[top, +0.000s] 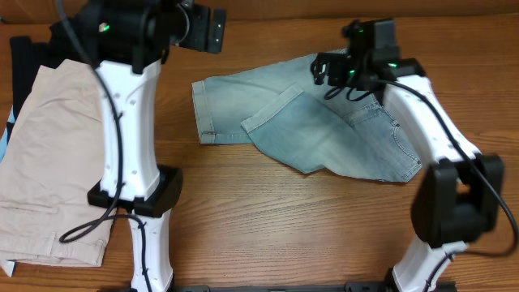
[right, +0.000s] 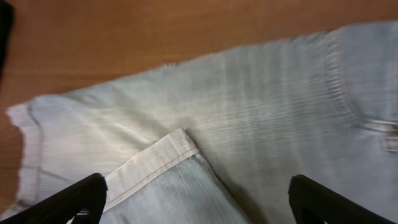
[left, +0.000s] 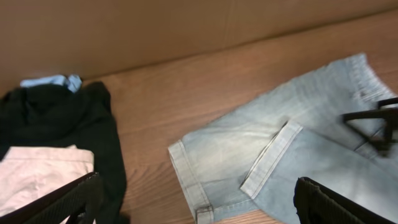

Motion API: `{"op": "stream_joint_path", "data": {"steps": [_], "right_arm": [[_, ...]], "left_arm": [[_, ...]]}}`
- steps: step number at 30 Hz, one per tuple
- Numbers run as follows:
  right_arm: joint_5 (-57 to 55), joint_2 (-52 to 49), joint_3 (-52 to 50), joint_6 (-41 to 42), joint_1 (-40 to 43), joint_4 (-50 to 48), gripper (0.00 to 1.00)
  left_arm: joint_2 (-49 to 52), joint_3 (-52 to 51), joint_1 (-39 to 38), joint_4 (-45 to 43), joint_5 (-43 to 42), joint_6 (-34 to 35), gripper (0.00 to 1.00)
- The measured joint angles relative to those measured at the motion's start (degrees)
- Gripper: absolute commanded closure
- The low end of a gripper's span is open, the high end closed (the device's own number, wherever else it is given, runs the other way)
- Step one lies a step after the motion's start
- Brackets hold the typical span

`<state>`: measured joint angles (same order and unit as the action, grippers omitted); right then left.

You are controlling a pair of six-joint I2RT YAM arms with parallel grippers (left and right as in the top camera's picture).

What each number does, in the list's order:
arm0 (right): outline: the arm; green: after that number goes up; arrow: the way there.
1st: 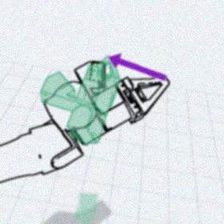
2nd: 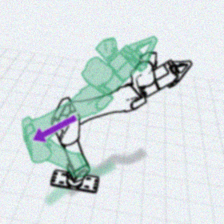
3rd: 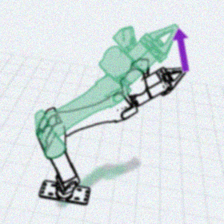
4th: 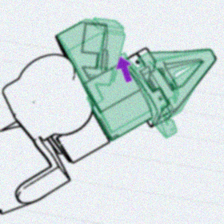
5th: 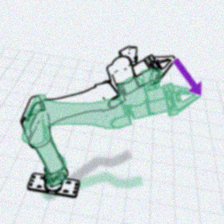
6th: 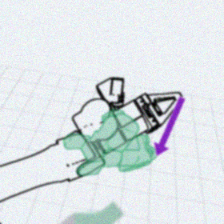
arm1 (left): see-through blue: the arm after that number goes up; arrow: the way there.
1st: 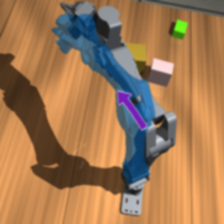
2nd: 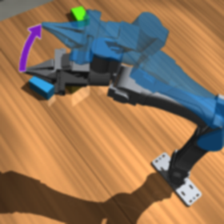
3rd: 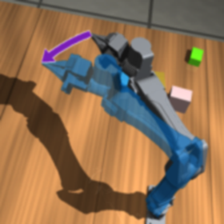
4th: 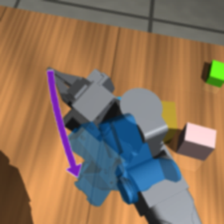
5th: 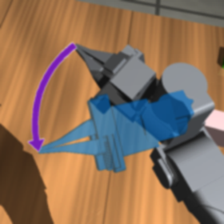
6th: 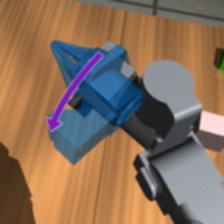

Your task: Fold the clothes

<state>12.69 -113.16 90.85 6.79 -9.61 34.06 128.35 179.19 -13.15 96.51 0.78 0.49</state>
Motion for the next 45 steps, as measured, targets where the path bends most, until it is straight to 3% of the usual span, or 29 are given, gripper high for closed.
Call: {"op": "stream_joint_path", "data": {"steps": [10, 11, 13, 19, 25, 30, 37, 45], "right_arm": [[2.2, -10.0, 0.4, -7.6, -2.3, 1.1, 0.23], [2.3, -10.6, 0.4, -8.0, -2.3, 1.0, 0.27], [2.4, -11.9, 0.4, -8.9, -2.5, 0.6, 0.43], [2.3, -13.8, 0.6, -8.3, -2.6, -1.1, 0.49], [1.7, -14.2, 0.8, -6.5, -2.6, -1.6, 0.80], [2.1, -14.2, 1.6, -4.8, -2.6, 0.3, 0.96], [2.5, -12.4, 4.8, -4.0, -2.8, 8.7, 0.96], [6.2, -1.8, 6.8, -4.0, -5.2, 24.8, 0.96]], "left_arm": [[-0.3, -5.4, 0.0, 0.1, -1.1, 0.0, 0.00], [-0.2, -6.6, 0.0, 0.1, -1.2, 0.0, 0.00], [-0.1, -8.6, 0.0, 0.1, -1.2, 0.0, 0.00], [0.2, -13.0, 0.0, 0.2, -1.2, 0.0, 0.00], [0.3, -13.6, 0.0, 0.1, -0.9, 0.0, 0.00], [0.3, -13.6, 0.0, -0.2, -0.1, 0.0, 0.00], [0.3, -13.6, 0.1, -0.5, 1.6, 0.0, 0.00], [0.3, -13.6, 1.6, -0.9, 1.7, 0.0, 0.00]]}}
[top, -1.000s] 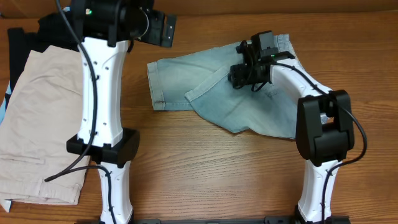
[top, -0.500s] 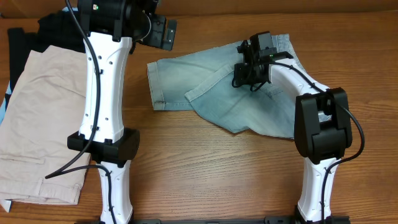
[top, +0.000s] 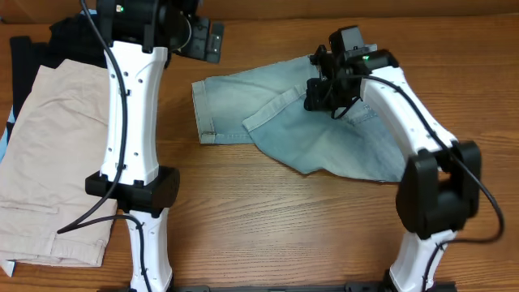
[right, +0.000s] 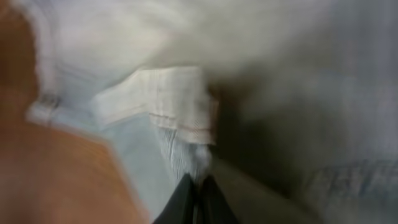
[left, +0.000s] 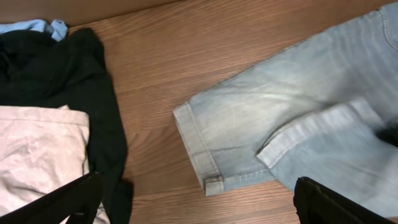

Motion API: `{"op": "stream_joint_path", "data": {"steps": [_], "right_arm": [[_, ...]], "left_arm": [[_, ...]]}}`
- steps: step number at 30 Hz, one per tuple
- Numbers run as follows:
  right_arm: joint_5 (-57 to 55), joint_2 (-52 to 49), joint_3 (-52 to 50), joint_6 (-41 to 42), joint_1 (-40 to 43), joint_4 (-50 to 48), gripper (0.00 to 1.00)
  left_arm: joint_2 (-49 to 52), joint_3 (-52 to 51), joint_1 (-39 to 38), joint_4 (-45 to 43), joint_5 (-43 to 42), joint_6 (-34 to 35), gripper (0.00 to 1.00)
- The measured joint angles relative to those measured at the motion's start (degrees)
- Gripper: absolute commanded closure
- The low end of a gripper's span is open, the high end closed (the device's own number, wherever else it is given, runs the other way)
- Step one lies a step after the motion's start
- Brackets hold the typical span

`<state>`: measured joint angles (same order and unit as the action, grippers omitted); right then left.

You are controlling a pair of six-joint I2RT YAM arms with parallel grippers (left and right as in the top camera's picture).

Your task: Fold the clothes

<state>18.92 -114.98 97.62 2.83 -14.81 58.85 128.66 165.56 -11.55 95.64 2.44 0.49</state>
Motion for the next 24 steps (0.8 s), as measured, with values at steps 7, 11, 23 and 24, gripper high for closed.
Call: {"op": "stream_joint_path", "data": {"steps": [7, 11, 23, 24], "right_arm": [[1.4, 4.3, 0.5, 0.1, -8.7, 12.9, 0.96], [1.5, 4.3, 0.5, 1.0, -16.0, 16.4, 0.96], [1.8, 4.3, 0.5, 10.7, -36.7, 22.3, 0.96], [1.9, 4.3, 0.5, 11.8, -38.4, 22.7, 0.83]], "left_arm": [[0.0, 0.0, 0.8, 0.0, 0.0, 0.0, 0.00], [0.0, 0.0, 0.8, 0.0, 0.0, 0.0, 0.00], [0.0, 0.0, 0.8, 0.0, 0.0, 0.0, 0.00], [0.0, 0.0, 0.8, 0.0, 0.0, 0.0, 0.00]]}}
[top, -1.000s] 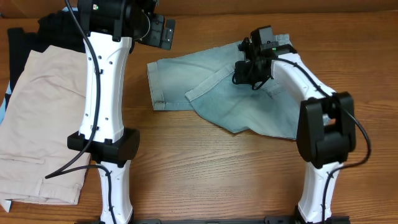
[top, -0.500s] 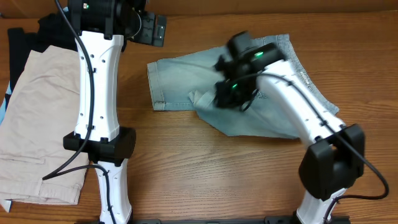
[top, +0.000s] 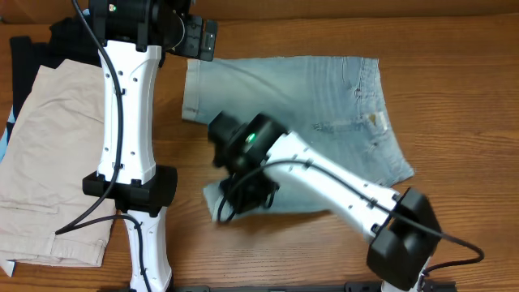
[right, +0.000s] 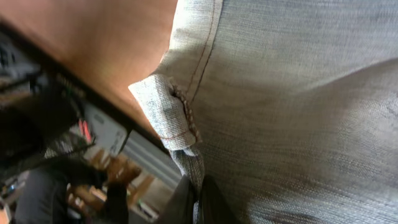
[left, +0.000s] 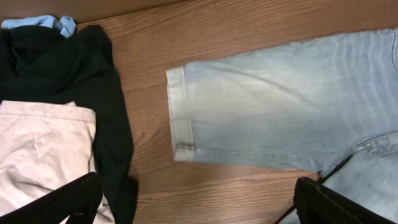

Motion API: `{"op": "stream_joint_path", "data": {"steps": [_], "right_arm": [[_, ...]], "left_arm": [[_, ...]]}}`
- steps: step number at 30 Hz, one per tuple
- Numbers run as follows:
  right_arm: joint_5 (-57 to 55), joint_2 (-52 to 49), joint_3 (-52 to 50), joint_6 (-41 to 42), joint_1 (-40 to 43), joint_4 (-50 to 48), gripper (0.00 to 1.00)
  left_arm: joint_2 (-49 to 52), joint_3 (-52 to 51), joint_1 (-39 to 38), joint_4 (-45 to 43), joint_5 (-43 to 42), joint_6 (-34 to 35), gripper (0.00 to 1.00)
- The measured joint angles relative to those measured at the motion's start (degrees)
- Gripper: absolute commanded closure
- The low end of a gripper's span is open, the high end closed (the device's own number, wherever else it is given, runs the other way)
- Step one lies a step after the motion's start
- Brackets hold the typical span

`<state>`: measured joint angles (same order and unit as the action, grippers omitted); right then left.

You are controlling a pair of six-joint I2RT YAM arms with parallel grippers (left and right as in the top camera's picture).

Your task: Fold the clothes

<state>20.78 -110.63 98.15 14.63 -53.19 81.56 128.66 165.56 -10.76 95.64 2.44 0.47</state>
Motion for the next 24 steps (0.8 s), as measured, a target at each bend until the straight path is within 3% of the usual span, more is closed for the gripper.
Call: {"op": "stream_joint_path", "data": {"steps": [2, 3, 4, 9, 13, 17, 24], "right_arm": [[0.2, 0.0, 0.0, 2.1, -2.8, 0.9, 0.42], [0.3, 0.0, 0.0, 2.5, -4.1, 1.1, 0.28], [0.4, 0.0, 0.0, 3.2, -5.6, 1.3, 0.24], [-0.5, 0.0, 0.0, 6.1, -9.6, 1.6, 0.22], [-4.1, 1.1, 0.0, 8.9, -6.1, 2.1, 0.20], [-8.4, 4.9, 0.0, 10.6, 4.1, 2.0, 0.17], [-12.2, 16.1, 0.0, 8.1, 29.3, 2.1, 0.13]], "left_arm": [[0.0, 0.0, 0.0, 0.0, 0.0, 0.0, 0.00], [0.0, 0.0, 0.0, 0.0, 0.0, 0.0, 0.00], [0.0, 0.0, 0.0, 0.0, 0.0, 0.0, 0.00], [0.0, 0.0, 0.0, 0.0, 0.0, 0.0, 0.00], [0.0, 0.0, 0.0, 1.0, -0.5, -0.1, 0.00], [0.0, -1.6, 0.0, 1.0, -4.5, -0.8, 0.00], [0.0, -12.4, -0.3, 1.0, -11.1, -2.2, 0.01]]}}
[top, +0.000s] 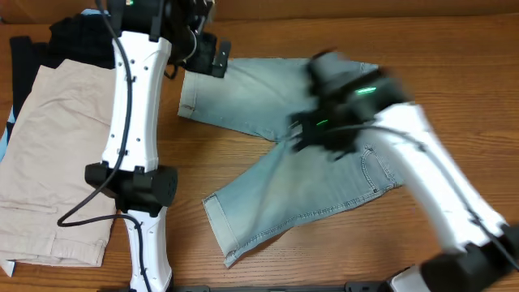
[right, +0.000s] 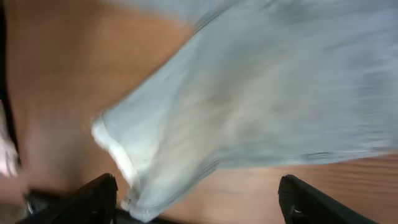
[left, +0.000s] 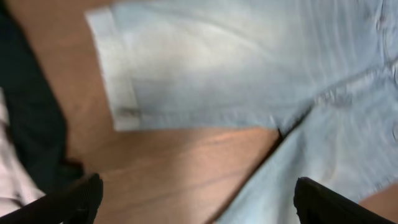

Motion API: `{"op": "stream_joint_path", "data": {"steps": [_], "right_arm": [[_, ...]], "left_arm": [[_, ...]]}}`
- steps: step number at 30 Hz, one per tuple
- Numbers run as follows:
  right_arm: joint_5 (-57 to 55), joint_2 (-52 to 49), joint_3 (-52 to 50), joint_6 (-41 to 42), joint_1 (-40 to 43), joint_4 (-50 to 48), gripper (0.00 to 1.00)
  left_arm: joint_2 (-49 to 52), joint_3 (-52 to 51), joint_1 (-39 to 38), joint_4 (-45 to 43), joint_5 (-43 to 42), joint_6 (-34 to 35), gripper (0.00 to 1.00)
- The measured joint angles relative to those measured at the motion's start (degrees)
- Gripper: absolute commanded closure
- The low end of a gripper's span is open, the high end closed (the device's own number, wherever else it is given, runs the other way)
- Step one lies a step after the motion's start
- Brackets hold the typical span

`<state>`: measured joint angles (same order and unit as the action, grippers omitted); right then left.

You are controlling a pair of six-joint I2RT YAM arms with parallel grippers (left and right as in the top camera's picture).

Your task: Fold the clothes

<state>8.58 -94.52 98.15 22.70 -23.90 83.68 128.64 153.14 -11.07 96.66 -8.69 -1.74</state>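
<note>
Light blue denim shorts (top: 324,174) lie opened out on the wooden table. One leg points back-left, its hem (top: 188,91) under my left gripper (top: 209,50). The other leg runs to the front-left and ends at a hem (top: 220,227). The left wrist view has the back leg's hem (left: 115,74) below my open left gripper (left: 196,208). My right gripper (top: 320,126), blurred, hangs over the middle of the shorts. It shows open (right: 202,202) in its own view, with the front leg (right: 249,106) below and nothing between the fingers (right: 93,199).
Beige shorts (top: 49,162) lie flat at the table's left side, with a black garment (top: 73,36) behind them and a blue cloth edge (top: 4,138) at the far left. The black garment (left: 25,124) also shows beside the denim hem.
My right gripper has let go of the front leg's hem, opened, and now stands further back over the shorts' middle. The freed leg lies spread toward the front-left. The left gripper sits closer over the back leg.
The shorts first lay with one leg crossed over the other, both grippers open above. Then my right gripper was shut on the upper leg's hem. Later that hem was held near the front, the shorts spread open. Now the leg lies released.
</note>
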Motion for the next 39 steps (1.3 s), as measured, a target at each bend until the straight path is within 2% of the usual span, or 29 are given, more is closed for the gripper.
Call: {"op": "stream_joint_path", "data": {"steps": [5, 8, 12, 16, 20, 27, 39], "right_arm": [[0.2, 5.6, 0.0, -4.0, 11.8, 2.8, 0.09], [0.2, 7.5, 0.0, -5.8, 14.8, 3.5, 0.06], [-0.1, 7.9, 0.0, -6.8, 15.3, 2.2, 0.01], [-0.3, 7.9, 0.0, -7.5, 15.3, -2.2, 0.00], [-0.4, 7.9, 0.0, -7.8, 15.3, -4.5, 0.00], [-0.5, 7.9, 0.0, -9.1, 15.3, -5.1, 0.00], [-0.5, 7.9, 0.0, -10.5, 15.3, -5.2, 0.00]], "left_arm": [[-2.8, -13.2, -1.5, -0.3, -0.7, -0.2, 0.00], [-8.0, -22.8, -2.9, -0.2, -0.3, 0.0, 0.00], [-20.1, -37.4, -5.6, -1.4, -0.1, 1.2, 0.00], [-32.7, -53.2, -9.2, -9.0, 0.8, 4.5, 0.00], [-40.1, -69.3, -10.8, -19.2, 0.2, 8.0, 0.00], [-44.3, -93.5, -10.8, -33.3, -1.8, 15.5, 0.00], [-45.0, -111.1, -10.8, -51.3, -0.3, 18.4, 0.00]]}}
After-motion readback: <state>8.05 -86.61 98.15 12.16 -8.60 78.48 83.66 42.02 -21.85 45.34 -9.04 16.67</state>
